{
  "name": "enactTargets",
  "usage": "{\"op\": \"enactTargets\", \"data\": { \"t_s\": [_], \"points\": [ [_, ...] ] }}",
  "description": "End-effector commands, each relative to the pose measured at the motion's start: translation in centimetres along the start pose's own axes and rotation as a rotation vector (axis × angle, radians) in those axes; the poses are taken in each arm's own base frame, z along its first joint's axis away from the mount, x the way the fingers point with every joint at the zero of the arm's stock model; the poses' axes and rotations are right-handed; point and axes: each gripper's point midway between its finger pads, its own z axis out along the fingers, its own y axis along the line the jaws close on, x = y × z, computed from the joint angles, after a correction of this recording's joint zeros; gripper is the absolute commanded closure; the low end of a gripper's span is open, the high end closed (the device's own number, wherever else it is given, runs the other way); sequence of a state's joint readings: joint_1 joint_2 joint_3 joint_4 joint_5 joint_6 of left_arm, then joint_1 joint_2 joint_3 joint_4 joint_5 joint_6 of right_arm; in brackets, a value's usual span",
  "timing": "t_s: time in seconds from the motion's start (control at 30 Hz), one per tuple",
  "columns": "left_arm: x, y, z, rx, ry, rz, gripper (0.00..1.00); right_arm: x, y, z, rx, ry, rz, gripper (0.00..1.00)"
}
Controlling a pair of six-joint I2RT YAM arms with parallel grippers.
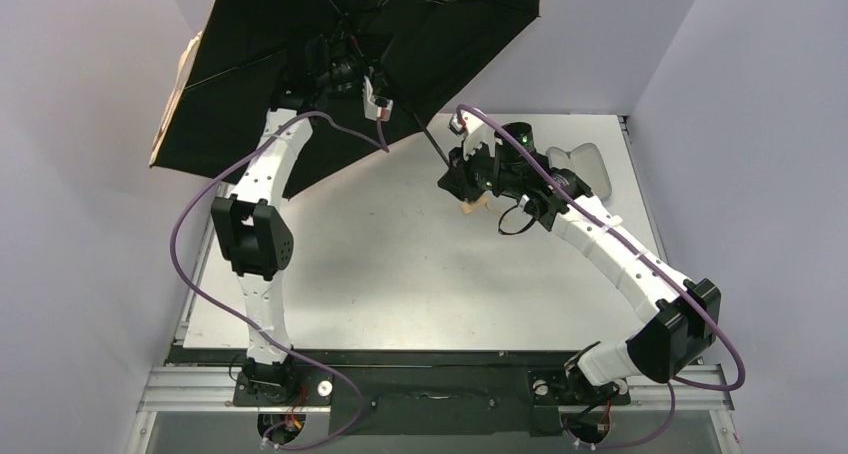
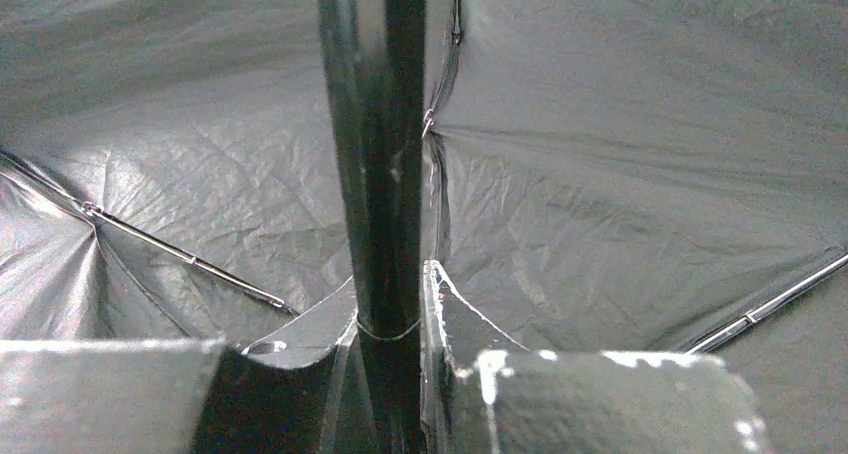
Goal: Open the umbrella
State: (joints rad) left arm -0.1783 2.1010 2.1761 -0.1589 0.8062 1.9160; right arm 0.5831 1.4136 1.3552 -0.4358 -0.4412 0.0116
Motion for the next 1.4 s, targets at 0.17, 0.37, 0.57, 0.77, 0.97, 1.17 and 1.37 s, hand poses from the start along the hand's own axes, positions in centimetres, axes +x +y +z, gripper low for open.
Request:
{"op": "enactTargets", "data": {
  "t_s": [0.17, 0.37, 0.57, 0.77, 0.97, 1.17, 1.37],
  "points": [
    [26.4, -1.8, -41.7, 0.136, 1.578, 0.131, 0.96, 14.7, 12.3, -13.4, -0.444, 0.602, 0.233, 1.0],
    [22.5, -0.6, -33.1, 0.03, 1.332, 0.141, 1.0, 12.9, 12.0, -12.1, -0.461, 0.549, 0.194, 1.0],
    [15.4, -1.1, -22.8, -0.033, 1.032, 0.132, 1.0, 9.1, 11.9, -9.7, -0.461, 0.439, 0.218, 1.0],
    [9.5, -1.7, -16.2, -0.074, 0.815, 0.157, 0.83, 6.0, 11.6, -7.9, -0.442, 0.337, 0.256, 1.0],
    [4.7, -2.6, -13.3, -0.09, 0.667, 0.133, 0.49, 3.4, 11.1, -6.2, -0.406, 0.209, 0.297, 1.0],
    [-1.0, -0.7, -13.0, -0.149, 0.51, 0.054, 0.26, 0.4, 10.5, -4.9, -0.373, 0.042, 0.356, 1.0],
    [-8.0, -1.4, -13.3, -0.115, 0.262, -0.016, 0.1, -2.8, 10.1, -4.4, -0.368, -0.1, 0.411, 1.0]
  ]
}}
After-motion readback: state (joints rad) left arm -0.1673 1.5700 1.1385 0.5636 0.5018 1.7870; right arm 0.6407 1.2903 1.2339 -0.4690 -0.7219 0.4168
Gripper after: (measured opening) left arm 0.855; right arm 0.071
